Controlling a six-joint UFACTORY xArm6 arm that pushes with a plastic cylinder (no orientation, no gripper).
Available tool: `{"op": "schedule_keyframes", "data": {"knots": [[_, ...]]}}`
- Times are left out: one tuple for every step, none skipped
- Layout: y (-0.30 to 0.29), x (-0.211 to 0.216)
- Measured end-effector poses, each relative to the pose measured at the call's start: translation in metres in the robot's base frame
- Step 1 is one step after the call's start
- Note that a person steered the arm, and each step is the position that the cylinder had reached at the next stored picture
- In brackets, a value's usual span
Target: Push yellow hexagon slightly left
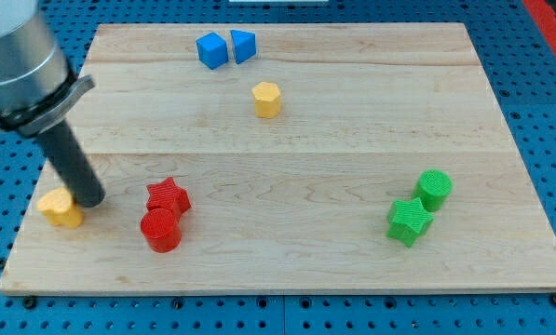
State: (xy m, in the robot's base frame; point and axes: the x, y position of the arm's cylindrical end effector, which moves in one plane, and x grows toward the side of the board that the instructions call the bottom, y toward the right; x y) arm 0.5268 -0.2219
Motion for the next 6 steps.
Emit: {"op": "schedule_keyframes", "data": {"knots": [[0.015,0.006],[0.062,-0.063],[0.174,-0.101],[0.269,-0.120],[0.260,-0.161],[0.176,-0.170]]}}
